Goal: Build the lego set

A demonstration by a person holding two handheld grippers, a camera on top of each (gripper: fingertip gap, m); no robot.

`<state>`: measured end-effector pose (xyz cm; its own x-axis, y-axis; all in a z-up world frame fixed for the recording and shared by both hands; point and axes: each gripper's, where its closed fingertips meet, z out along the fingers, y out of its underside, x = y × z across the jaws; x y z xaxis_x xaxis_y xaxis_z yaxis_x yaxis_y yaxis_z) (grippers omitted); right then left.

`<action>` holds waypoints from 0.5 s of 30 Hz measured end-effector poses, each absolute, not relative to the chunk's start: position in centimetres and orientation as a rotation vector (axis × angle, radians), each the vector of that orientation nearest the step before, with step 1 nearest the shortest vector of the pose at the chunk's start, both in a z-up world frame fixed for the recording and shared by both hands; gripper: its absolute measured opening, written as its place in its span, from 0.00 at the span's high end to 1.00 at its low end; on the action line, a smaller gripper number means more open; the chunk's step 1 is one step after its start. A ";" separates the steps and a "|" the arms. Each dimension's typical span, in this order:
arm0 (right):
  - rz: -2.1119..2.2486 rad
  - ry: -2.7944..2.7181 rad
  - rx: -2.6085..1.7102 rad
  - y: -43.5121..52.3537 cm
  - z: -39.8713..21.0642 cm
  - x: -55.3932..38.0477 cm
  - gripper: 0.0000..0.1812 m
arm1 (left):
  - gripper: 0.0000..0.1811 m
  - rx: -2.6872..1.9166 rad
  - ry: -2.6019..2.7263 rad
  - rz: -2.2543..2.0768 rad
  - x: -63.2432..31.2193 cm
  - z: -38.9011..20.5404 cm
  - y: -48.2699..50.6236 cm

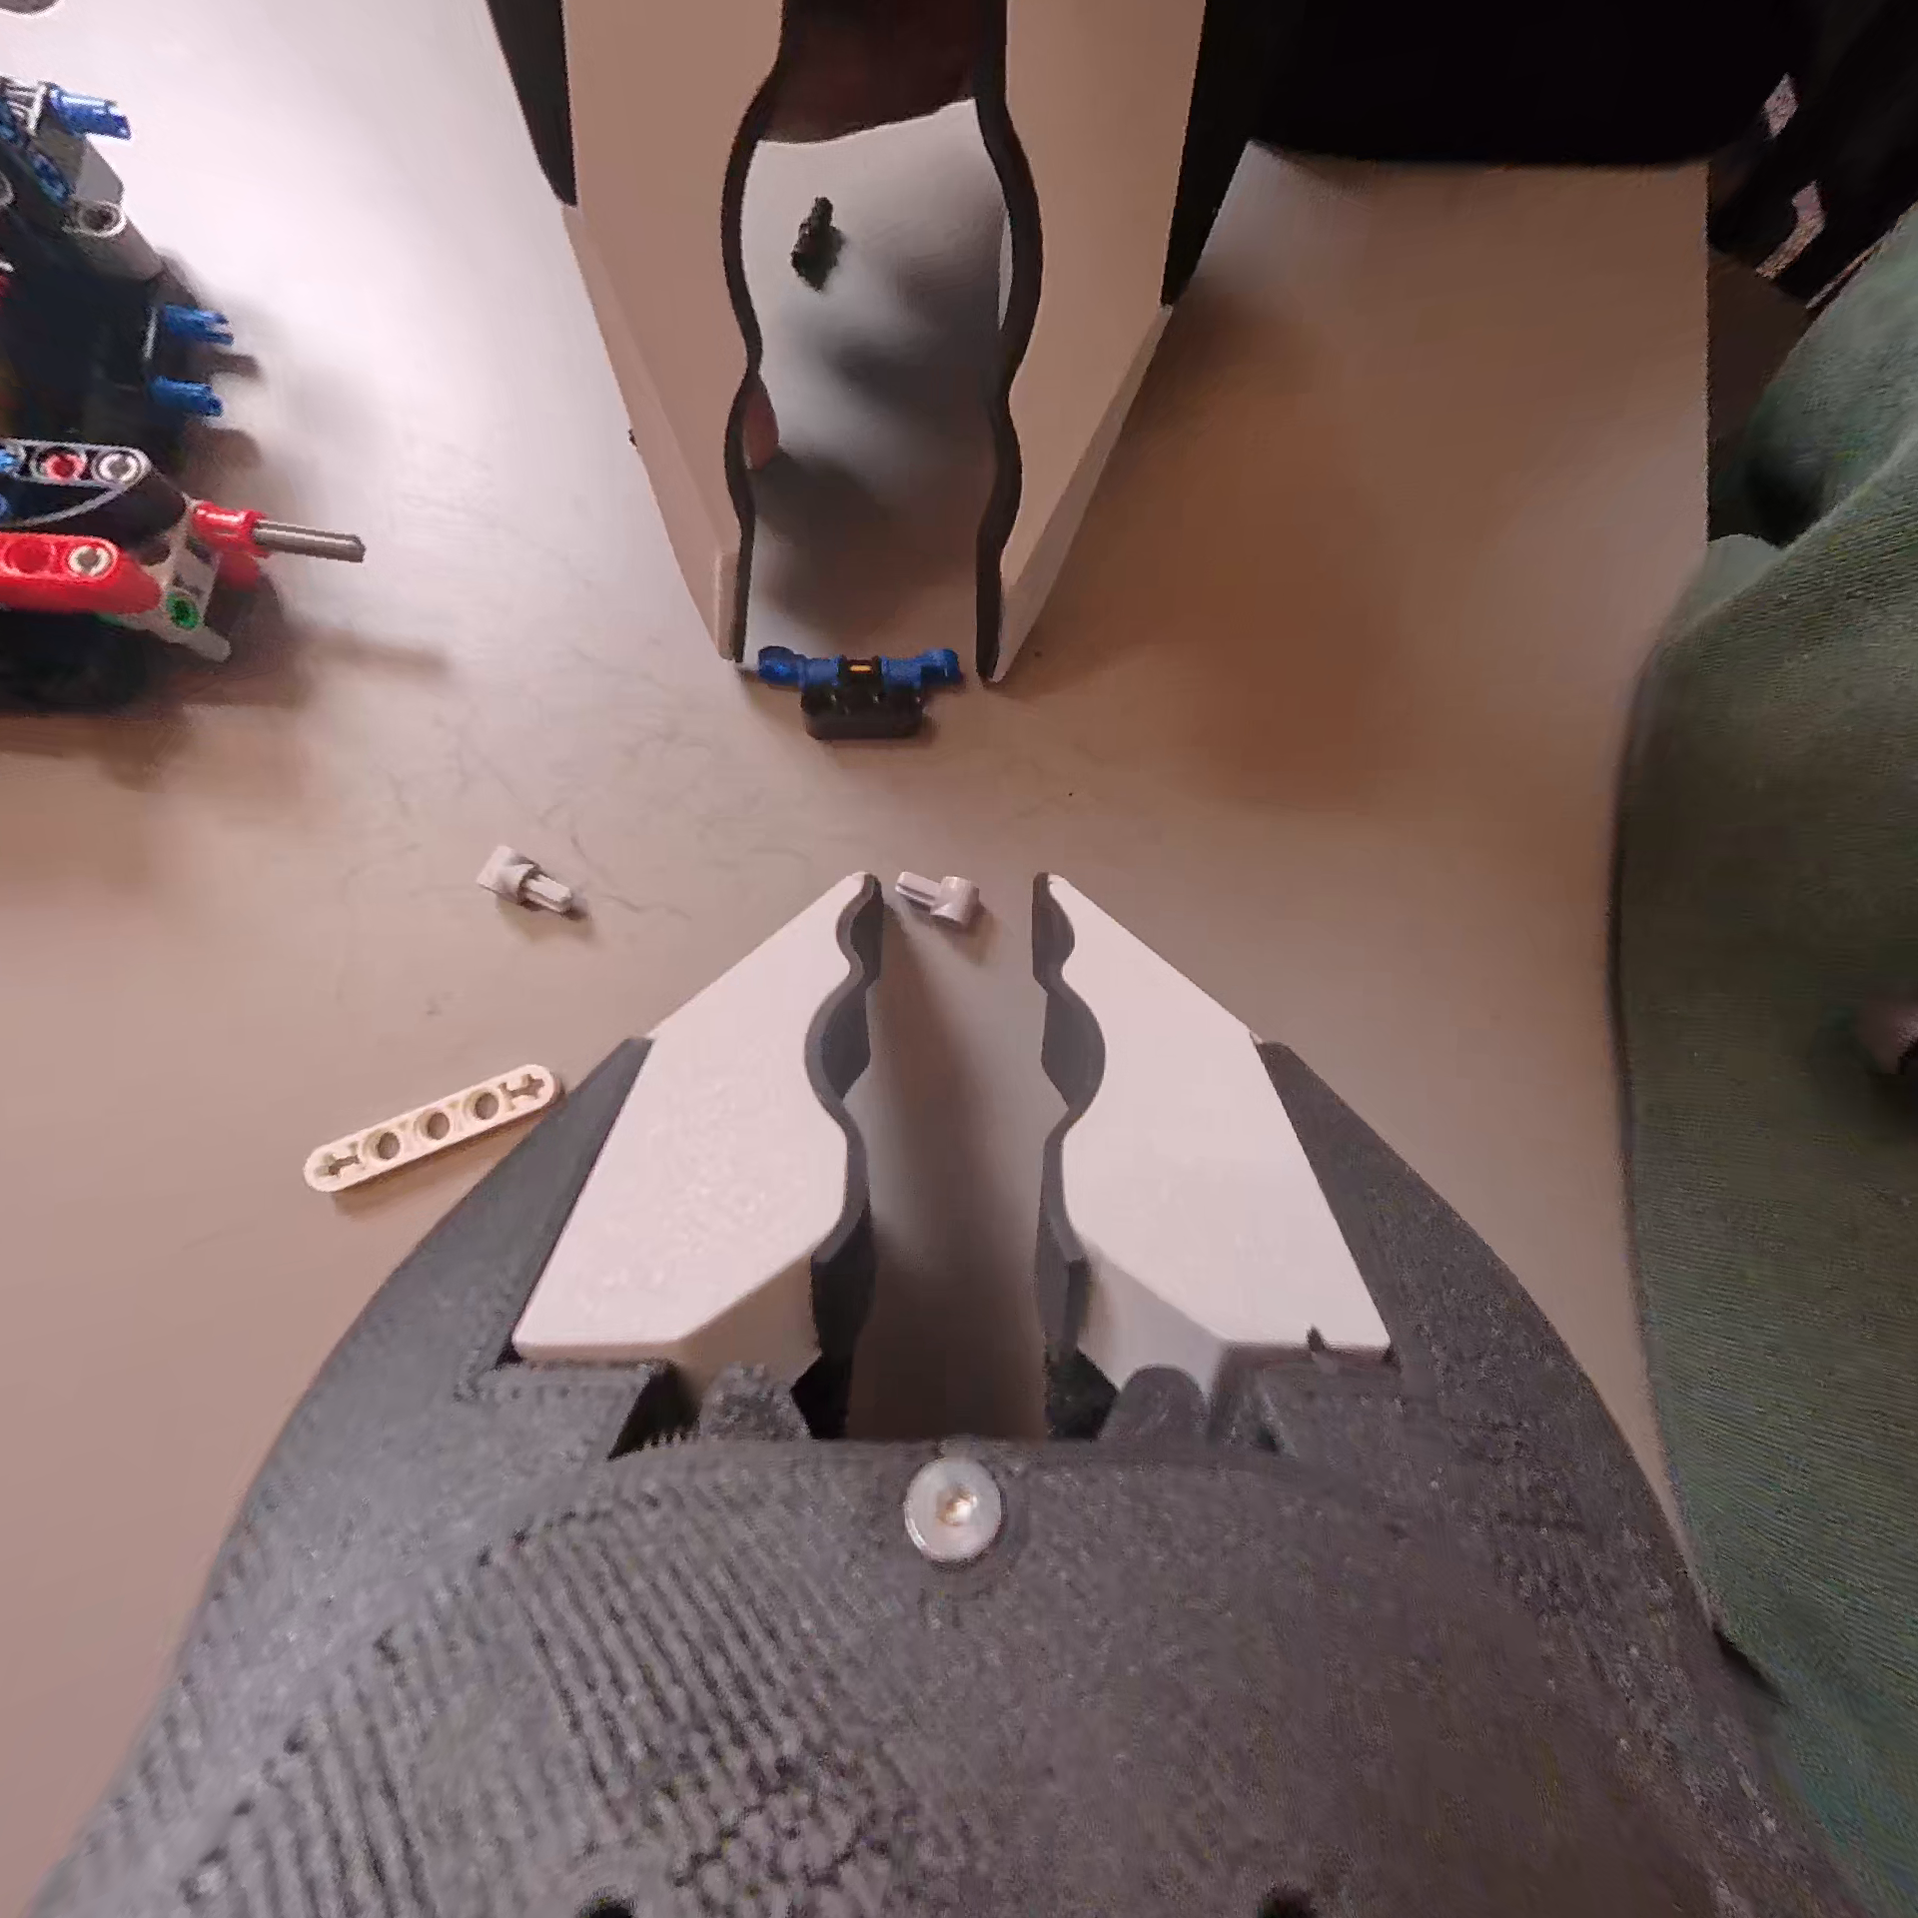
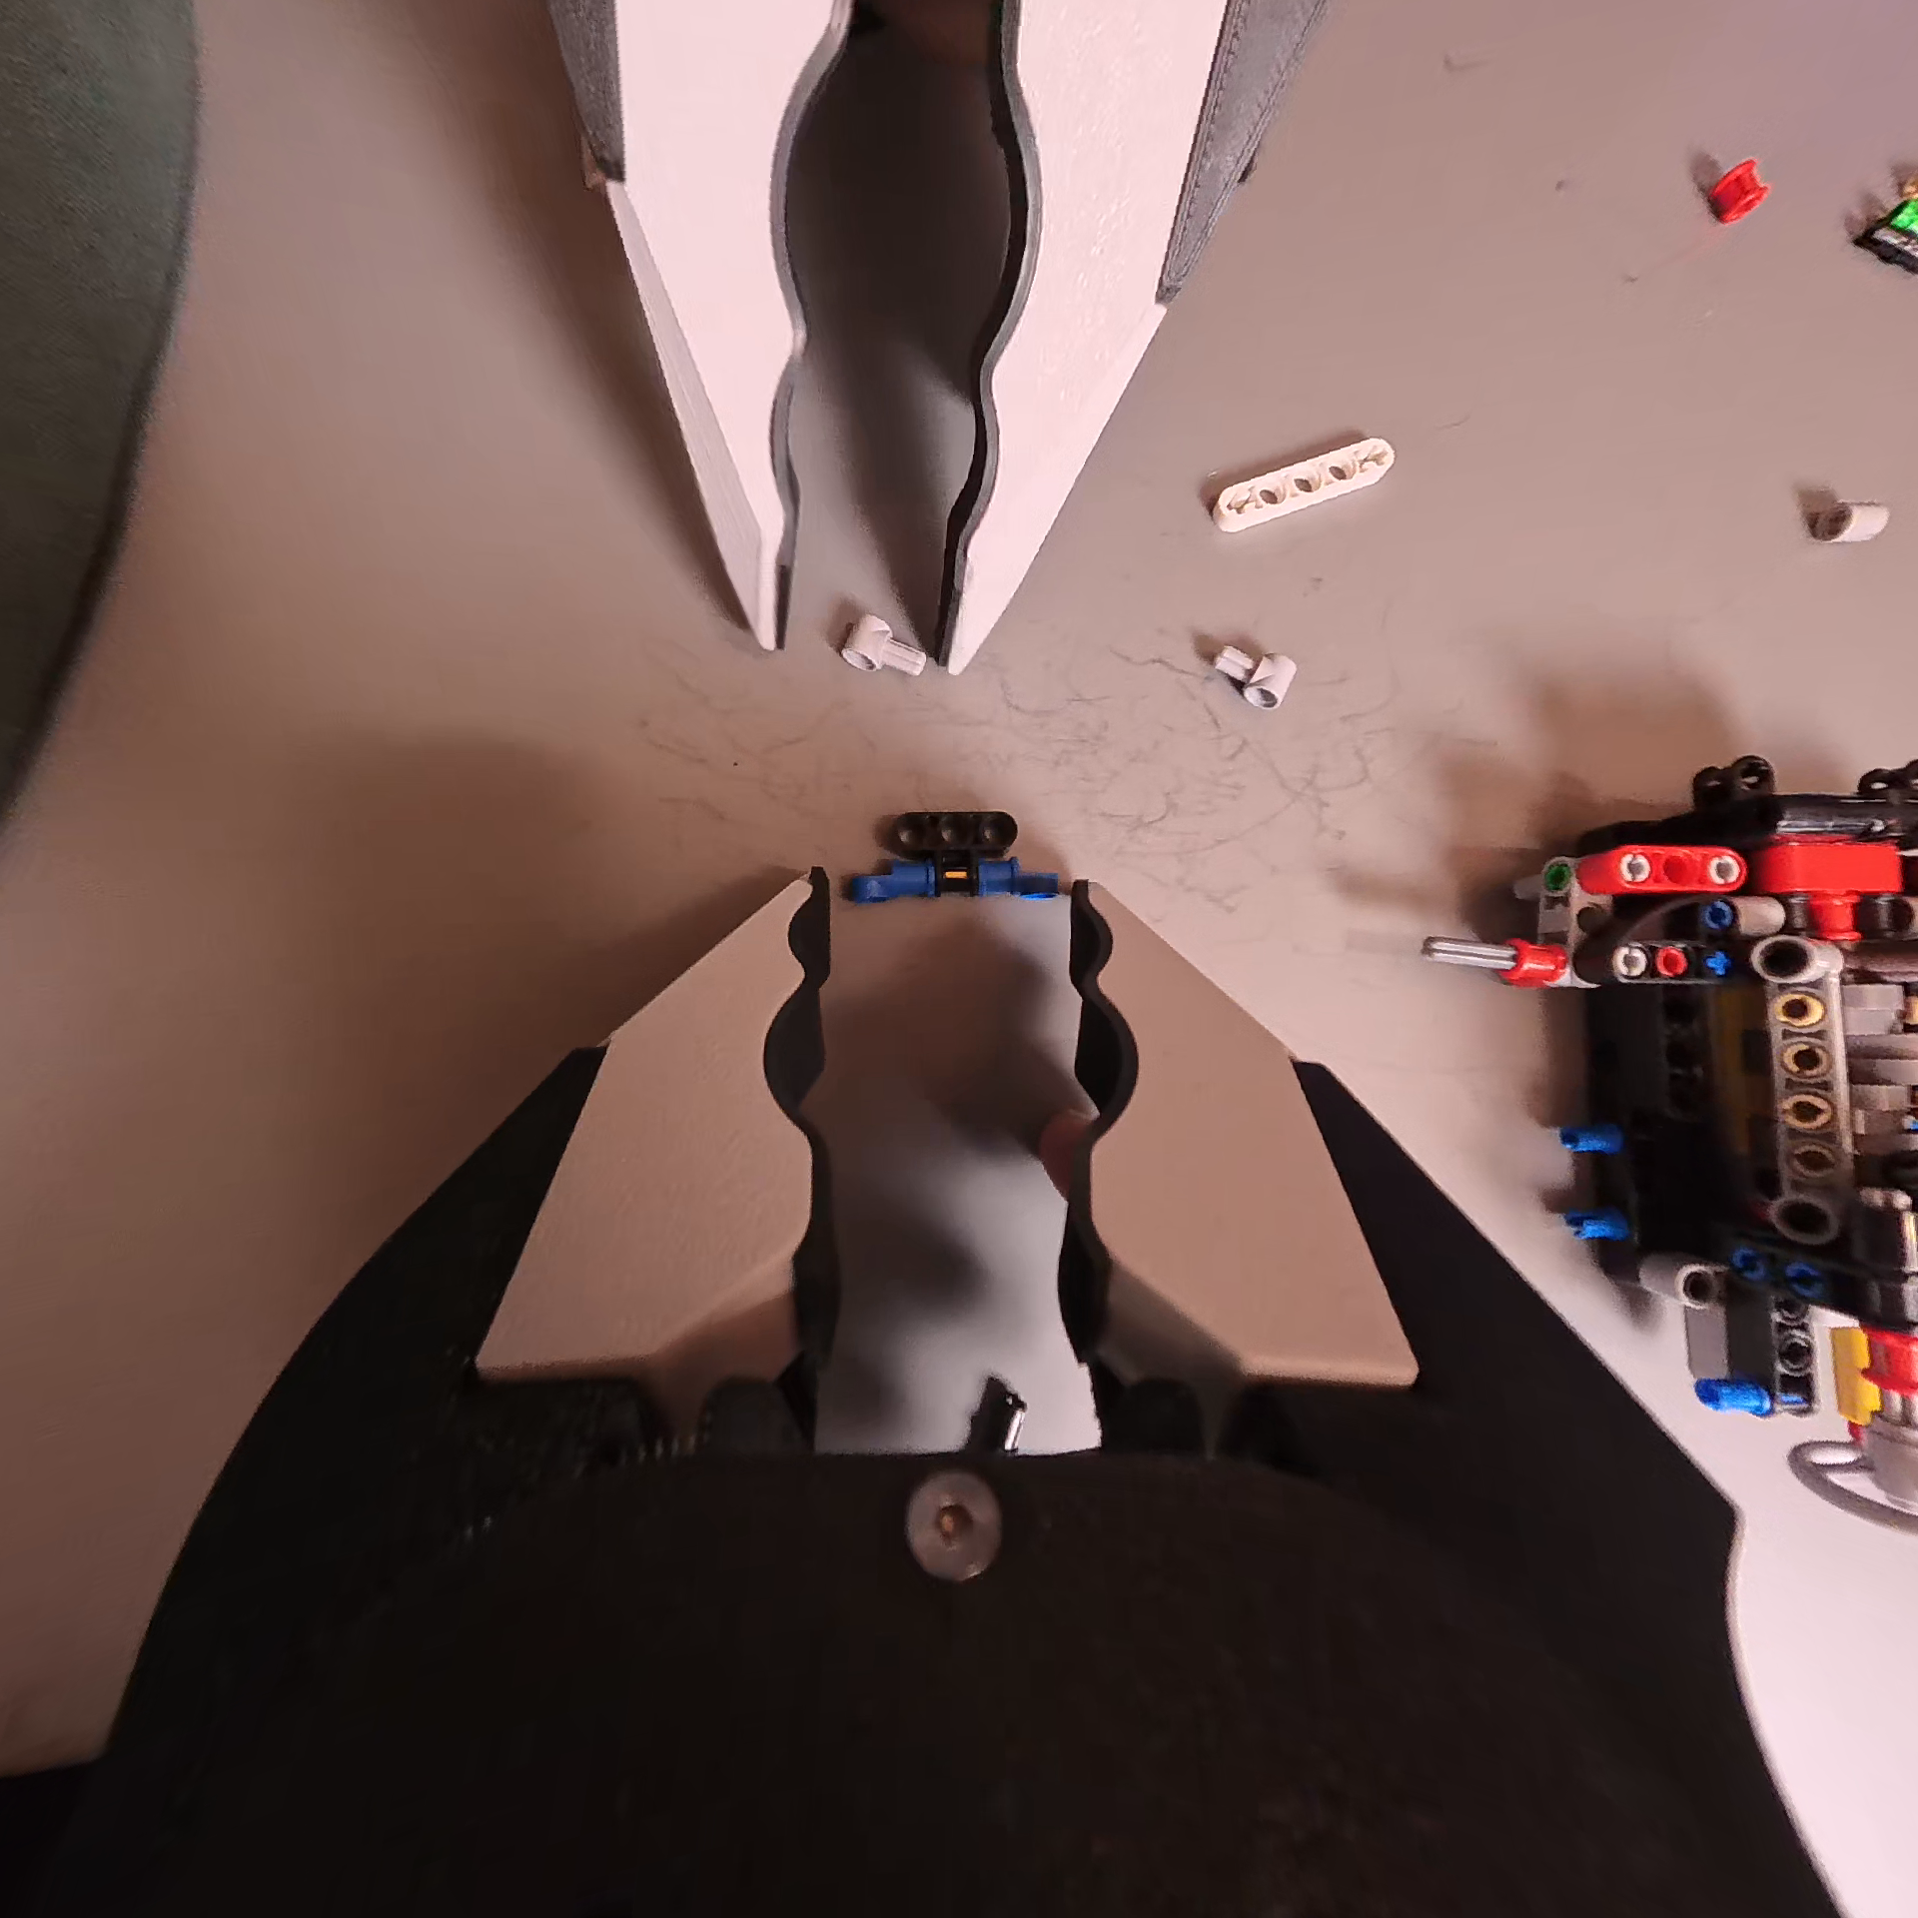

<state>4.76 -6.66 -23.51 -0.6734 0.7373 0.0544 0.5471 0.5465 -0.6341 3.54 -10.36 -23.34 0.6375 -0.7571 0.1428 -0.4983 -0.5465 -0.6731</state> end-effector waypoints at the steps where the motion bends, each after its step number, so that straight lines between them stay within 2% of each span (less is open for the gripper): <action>1: 0.852 -2.469 -1.060 -6.7 -23.5 4.8 0.75 | 0.87 -2.262 0.973 -0.556 3.3 -23.4 -10.2; 10: 0.854 -2.449 -1.063 -6.6 -23.5 5.0 0.76 | 0.91 -2.269 0.945 -0.500 1.7 -23.5 -9.4; 15: 0.855 -2.444 -1.061 -6.5 -23.5 5.0 0.76 | 0.90 -2.265 0.924 -0.518 1.4 -23.2 -9.5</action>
